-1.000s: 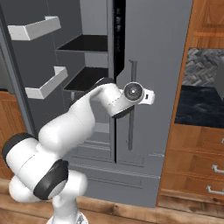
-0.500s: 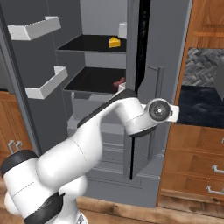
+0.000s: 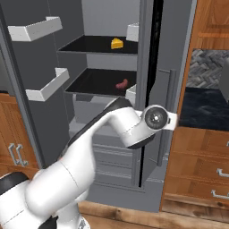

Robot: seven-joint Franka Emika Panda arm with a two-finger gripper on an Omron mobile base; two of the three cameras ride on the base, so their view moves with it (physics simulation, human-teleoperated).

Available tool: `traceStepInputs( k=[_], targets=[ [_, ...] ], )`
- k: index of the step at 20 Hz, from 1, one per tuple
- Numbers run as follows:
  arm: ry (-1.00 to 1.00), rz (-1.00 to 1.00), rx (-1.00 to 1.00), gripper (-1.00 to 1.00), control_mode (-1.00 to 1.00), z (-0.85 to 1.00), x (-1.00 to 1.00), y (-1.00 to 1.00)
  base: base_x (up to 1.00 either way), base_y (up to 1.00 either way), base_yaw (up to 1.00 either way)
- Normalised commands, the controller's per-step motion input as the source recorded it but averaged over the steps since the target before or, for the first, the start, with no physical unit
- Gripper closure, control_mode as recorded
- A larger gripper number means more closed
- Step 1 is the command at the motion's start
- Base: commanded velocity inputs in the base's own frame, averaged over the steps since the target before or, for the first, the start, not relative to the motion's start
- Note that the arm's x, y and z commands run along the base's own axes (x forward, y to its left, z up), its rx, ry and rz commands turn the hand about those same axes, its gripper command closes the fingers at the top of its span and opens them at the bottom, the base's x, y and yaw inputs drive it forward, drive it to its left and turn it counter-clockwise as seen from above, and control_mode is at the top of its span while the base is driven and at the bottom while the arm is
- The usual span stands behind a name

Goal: Retrieve the sausage and cheese from the fridge and place them on the cutting board on the counter.

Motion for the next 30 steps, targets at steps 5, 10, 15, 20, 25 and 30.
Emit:
traceStepInputs(
  k=[5, 10, 15, 20, 25, 30],
  targets=[
    [0.05, -0.04, 0.05, -1.0, -1.0, 0.09, -0.58, 0.03, 0.0, 0.0, 0.0],
    [0.09, -0.19, 0.18, -1.0, -1.0, 0.17, -0.1, 0.57, 0.0, 0.0, 0.0],
    [0.1, -0.31, 0.22, -1.0, -1.0, 0.19, 0.0, 0.71, 0.0, 0.0, 0.0],
    [0.09, -0.34, 0.25, -1.0, -1.0, 0.16, 0.15, 0.64, 0.0, 0.0, 0.0],
    [0.05, -0.33, 0.31, -1.0, -1.0, 0.09, 0.61, 0.36, 0.0, 0.0, 0.0],
    [0.06, -0.38, 0.31, -1.0, -1.0, 0.0, 0.81, 0.03, 0.0, 0.0, 0.0]
  ],
)
